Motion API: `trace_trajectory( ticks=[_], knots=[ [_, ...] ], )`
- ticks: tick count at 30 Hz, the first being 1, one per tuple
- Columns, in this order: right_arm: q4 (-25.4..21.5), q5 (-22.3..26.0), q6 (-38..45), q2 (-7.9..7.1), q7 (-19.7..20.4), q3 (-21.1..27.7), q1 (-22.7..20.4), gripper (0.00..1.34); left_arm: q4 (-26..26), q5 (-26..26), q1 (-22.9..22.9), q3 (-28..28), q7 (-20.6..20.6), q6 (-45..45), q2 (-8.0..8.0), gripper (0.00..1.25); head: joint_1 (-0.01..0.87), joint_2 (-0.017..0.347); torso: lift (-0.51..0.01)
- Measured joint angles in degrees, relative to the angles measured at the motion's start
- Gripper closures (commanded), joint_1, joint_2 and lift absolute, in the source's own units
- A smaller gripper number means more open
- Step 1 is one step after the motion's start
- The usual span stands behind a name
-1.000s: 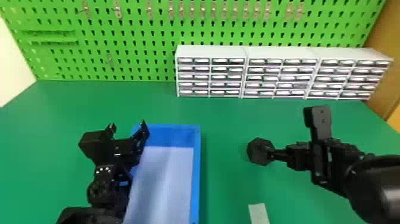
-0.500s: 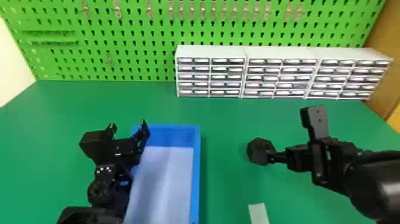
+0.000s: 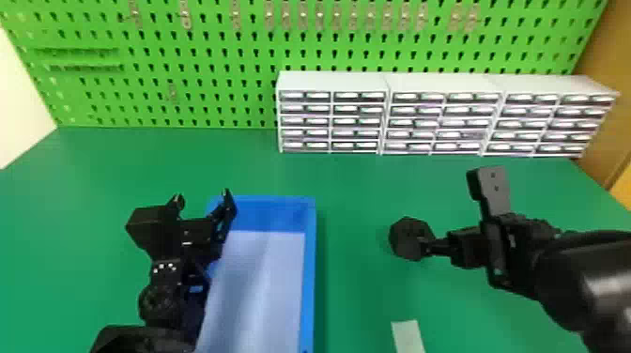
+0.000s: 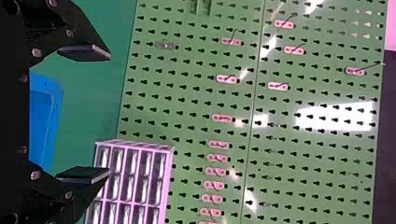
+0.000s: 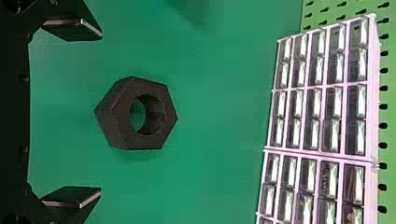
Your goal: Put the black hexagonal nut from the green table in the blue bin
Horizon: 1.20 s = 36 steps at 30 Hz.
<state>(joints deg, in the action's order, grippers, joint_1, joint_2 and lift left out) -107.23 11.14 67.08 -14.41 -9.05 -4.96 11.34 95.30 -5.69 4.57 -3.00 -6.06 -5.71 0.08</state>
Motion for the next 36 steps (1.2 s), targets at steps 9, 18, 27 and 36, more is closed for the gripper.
trace_trajectory(
  ticks=[9, 18, 27, 36],
  knots=[
    [4.71, -0.29, -1.66, 0.09, -0.27, -1.3, 3.36, 0.13, -0.03, 0.02, 0.0, 0.01, 0.0, 0.0, 0.0, 0.38, 0.657, 0.057, -0.095],
    [9.73, -3.18, -2.88, 0.25, -3.41, -2.42, 6.5, 0.13, -0.03, 0.03, 0.01, 0.01, 0.0, 0.0, 0.0, 0.38, 0.657, 0.057, -0.095],
    [16.59, -9.12, -5.63, 1.17, -10.56, -3.47, 10.74, 0.13, -0.03, 0.07, 0.09, -0.03, 0.0, 0.0, 0.0, 0.38, 0.657, 0.057, -0.095],
    [24.68, -14.79, -7.78, 2.95, -18.37, -4.43, 15.16, 0.13, -0.03, 0.13, -0.07, 0.01, 0.0, 0.0, 0.0, 0.38, 0.657, 0.057, -0.095]
  ],
)
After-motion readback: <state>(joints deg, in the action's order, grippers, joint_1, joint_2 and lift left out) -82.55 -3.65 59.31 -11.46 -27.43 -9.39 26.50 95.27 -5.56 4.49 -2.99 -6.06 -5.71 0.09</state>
